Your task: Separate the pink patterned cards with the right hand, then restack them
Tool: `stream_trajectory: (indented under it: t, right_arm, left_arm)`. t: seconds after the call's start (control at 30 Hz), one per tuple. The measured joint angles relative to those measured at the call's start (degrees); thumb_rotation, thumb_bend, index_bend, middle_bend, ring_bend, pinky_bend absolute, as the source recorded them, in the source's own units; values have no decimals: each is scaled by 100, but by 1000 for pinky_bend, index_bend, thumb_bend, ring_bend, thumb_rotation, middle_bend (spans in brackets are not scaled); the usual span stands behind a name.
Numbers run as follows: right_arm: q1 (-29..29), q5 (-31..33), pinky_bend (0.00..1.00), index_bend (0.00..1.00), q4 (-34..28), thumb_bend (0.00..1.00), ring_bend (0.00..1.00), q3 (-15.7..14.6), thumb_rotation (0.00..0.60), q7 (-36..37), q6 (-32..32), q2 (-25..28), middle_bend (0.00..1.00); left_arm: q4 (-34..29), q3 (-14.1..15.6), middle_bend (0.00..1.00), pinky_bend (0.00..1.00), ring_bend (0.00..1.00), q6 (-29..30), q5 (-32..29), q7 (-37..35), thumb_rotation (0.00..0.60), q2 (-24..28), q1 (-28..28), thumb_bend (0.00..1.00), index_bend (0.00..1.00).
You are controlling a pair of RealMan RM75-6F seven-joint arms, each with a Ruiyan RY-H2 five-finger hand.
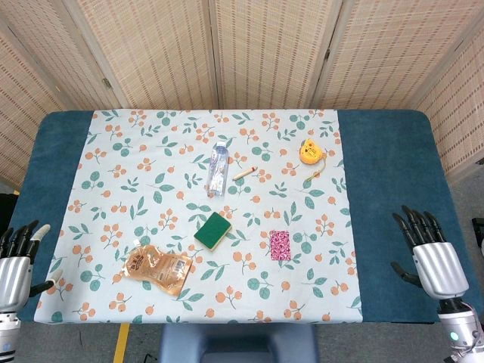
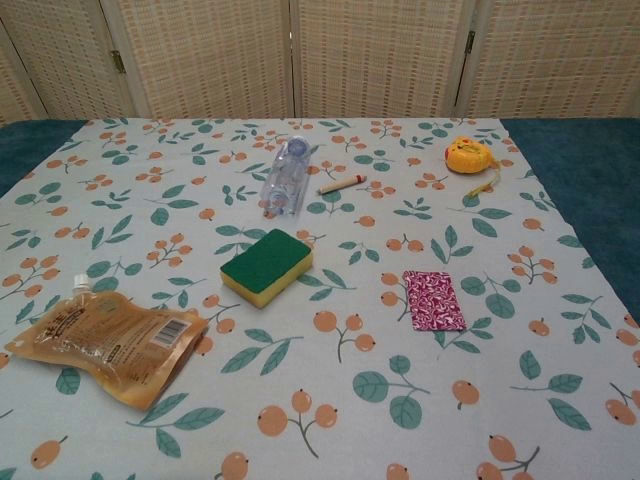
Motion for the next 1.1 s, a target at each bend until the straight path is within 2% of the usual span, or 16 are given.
stream_trajectory:
  t: [0.77, 1.1]
  right_arm:
    - [-210, -211, 0, 1, -132, 256, 0, 324, 600, -79, -318, 26, 29]
    - [24, -358, 0, 130, -355, 255, 0, 258, 600, -177, -1085, -31, 71]
  left_arm:
    - [26, 58, 100, 0, 112, -87, -92, -95, 600, 66, 41, 248, 177]
    - [39, 101, 100, 0, 112, 22, 14, -205, 600, 87, 94, 248, 185]
